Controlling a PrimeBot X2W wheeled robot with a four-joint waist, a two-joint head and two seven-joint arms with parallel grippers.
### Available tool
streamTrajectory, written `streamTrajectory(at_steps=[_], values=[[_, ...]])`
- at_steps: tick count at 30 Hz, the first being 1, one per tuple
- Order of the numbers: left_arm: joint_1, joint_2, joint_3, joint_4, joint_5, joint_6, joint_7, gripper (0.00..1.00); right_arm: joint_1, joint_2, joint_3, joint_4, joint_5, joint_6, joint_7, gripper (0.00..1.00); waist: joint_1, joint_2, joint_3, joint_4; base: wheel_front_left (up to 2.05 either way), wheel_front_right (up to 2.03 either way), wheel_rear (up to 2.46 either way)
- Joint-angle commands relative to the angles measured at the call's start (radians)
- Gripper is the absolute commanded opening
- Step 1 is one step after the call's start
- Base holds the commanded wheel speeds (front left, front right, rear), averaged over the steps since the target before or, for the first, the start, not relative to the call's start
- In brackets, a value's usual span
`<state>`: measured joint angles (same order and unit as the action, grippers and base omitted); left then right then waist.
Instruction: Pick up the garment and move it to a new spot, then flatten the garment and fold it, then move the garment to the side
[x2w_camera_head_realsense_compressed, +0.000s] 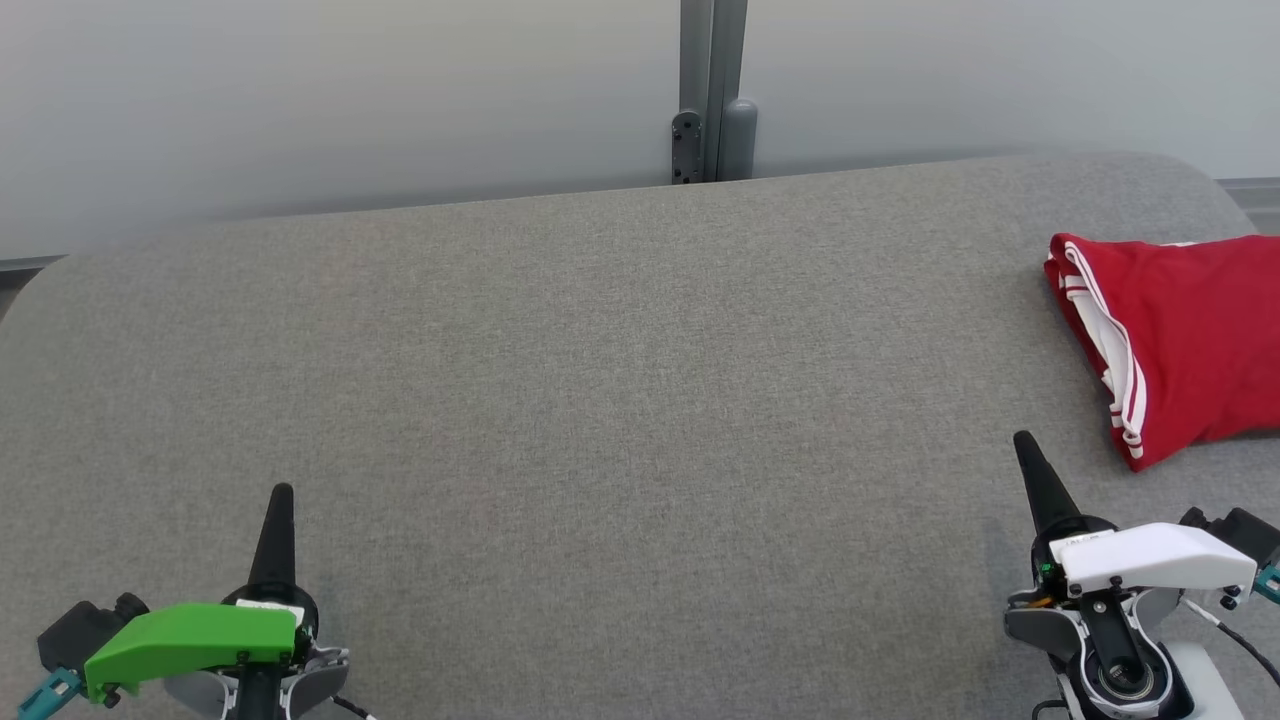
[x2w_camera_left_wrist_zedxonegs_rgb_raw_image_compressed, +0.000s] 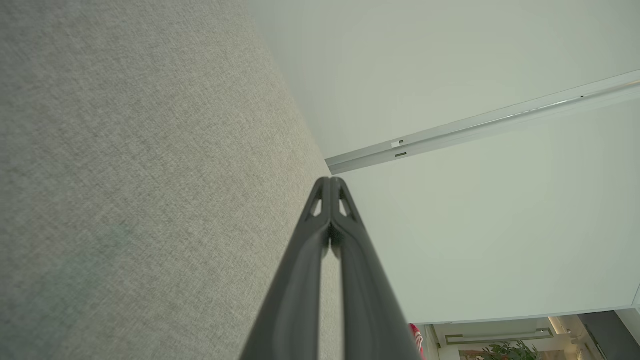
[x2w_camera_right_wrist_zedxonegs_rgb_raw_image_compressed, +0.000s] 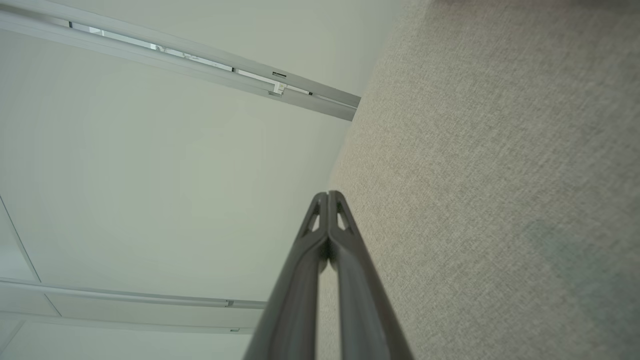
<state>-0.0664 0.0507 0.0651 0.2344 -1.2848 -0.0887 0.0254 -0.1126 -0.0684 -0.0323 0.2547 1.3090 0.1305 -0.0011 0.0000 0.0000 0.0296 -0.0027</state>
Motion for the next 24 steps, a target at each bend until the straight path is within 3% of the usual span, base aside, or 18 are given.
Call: streamTrajectory(at_steps=[1, 24], values=[[-0.020, 0.002, 0.008, -0.003, -0.024, -0.009, 0.006, 0.00, 0.002, -0.004, -0.006, -0.010, 0.027, 0.001, 0.008, 0.00, 0.0000, 0.0000, -0.001, 0.000, 0.00, 0.00, 0.00], [-0.038, 0.002, 0.032, 0.006, -0.200, -0.029, 0.054, 0.00, 0.007, -0.002, -0.037, -0.013, 0.198, 0.000, 0.060, 0.00, 0.0000, 0.0000, -0.014, 0.001, 0.00, 0.00, 0.00]])
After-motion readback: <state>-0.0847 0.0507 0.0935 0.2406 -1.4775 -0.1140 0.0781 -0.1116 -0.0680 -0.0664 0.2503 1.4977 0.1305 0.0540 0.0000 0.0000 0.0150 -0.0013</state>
